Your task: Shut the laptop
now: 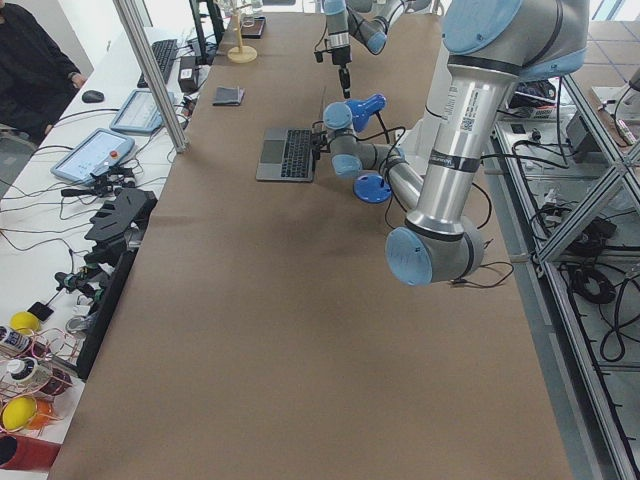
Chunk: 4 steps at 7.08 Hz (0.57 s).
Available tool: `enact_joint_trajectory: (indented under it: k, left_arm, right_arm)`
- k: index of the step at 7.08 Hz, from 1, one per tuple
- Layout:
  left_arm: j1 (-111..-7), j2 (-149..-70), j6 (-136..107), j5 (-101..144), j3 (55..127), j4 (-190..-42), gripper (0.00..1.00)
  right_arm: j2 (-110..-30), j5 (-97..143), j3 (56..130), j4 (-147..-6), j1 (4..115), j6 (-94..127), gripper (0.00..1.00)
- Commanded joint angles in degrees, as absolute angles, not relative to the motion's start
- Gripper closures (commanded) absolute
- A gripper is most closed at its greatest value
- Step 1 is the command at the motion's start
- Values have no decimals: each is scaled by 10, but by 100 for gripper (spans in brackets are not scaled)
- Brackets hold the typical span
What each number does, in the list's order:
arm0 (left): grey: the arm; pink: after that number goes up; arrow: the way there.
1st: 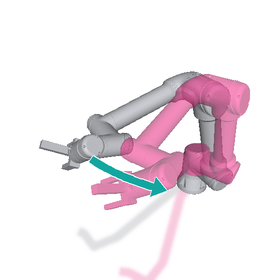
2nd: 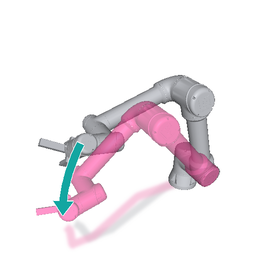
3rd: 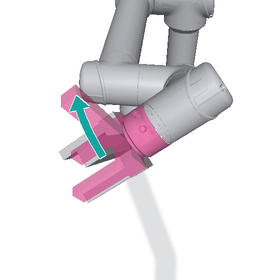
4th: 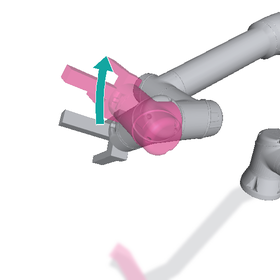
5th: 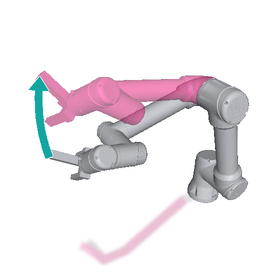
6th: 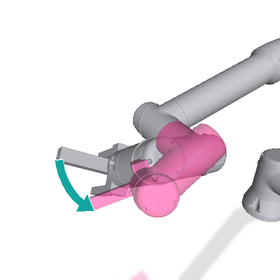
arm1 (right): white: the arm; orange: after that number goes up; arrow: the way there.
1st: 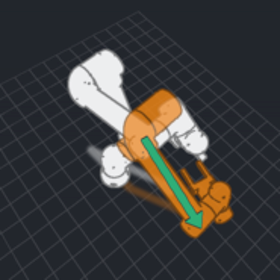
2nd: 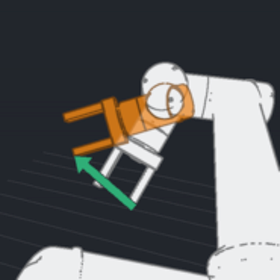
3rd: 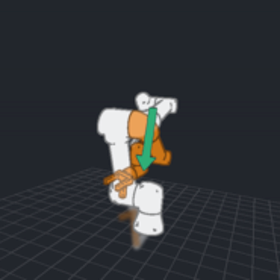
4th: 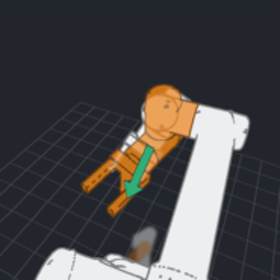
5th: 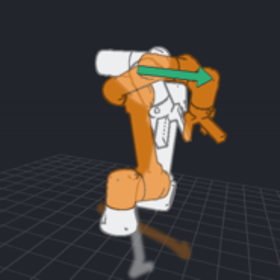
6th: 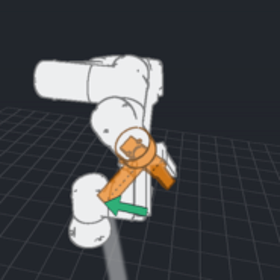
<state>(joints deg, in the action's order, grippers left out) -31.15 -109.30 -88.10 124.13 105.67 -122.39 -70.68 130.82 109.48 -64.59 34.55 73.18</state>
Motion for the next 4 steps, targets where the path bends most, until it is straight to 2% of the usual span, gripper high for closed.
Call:
enact_joint_trajectory:
  k: [1,4]
  left_arm:
    - [-312,-1119,-889,1243,1052,-1221,100]
    - [-345,-1186,-887,1243,1034,-1149,100]
  right_arm:
    - [-671,1292,1078,-647,343,753,100]
    - [-623,1275,1046,-647,379,751,100]
